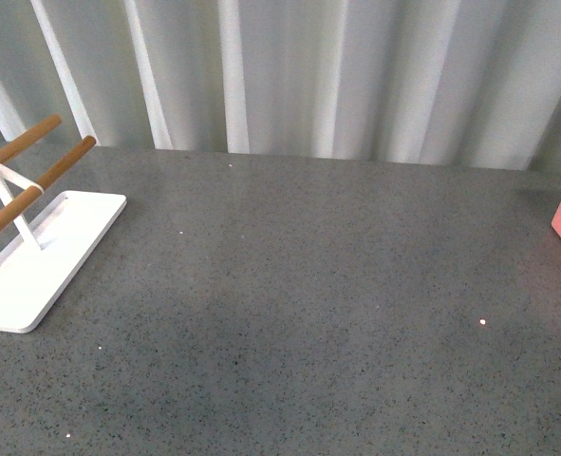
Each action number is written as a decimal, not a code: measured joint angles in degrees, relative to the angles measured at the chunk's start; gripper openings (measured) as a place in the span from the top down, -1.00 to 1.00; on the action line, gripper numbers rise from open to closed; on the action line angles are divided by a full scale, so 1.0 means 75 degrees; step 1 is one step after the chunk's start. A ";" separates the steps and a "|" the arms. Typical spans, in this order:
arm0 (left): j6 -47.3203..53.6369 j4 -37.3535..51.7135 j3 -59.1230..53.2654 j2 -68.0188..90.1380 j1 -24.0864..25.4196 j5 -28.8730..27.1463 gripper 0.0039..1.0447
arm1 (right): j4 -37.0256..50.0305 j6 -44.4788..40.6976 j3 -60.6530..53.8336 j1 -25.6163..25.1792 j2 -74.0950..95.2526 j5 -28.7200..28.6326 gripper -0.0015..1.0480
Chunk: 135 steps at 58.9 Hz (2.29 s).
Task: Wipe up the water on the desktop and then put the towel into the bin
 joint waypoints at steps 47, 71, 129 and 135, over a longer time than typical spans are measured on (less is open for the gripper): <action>0.0000 0.0000 0.0000 -0.0003 0.0000 0.0006 -0.88 | 0.6420 0.2186 -0.8052 0.4185 -0.6548 0.2634 0.00; 0.0000 0.0000 0.0000 0.0000 0.0000 0.0000 -0.88 | 0.6304 0.2445 -0.9468 0.4197 -0.8046 0.2669 0.93; 0.0000 0.0000 0.0000 0.0000 0.0000 0.0000 -0.88 | 0.3981 0.2553 -1.0459 0.4199 -1.1471 0.2704 0.93; 0.0000 0.0000 0.0000 0.0000 0.0000 0.0000 -0.88 | 0.3669 0.2559 -1.0459 0.4199 -1.1797 0.2725 0.93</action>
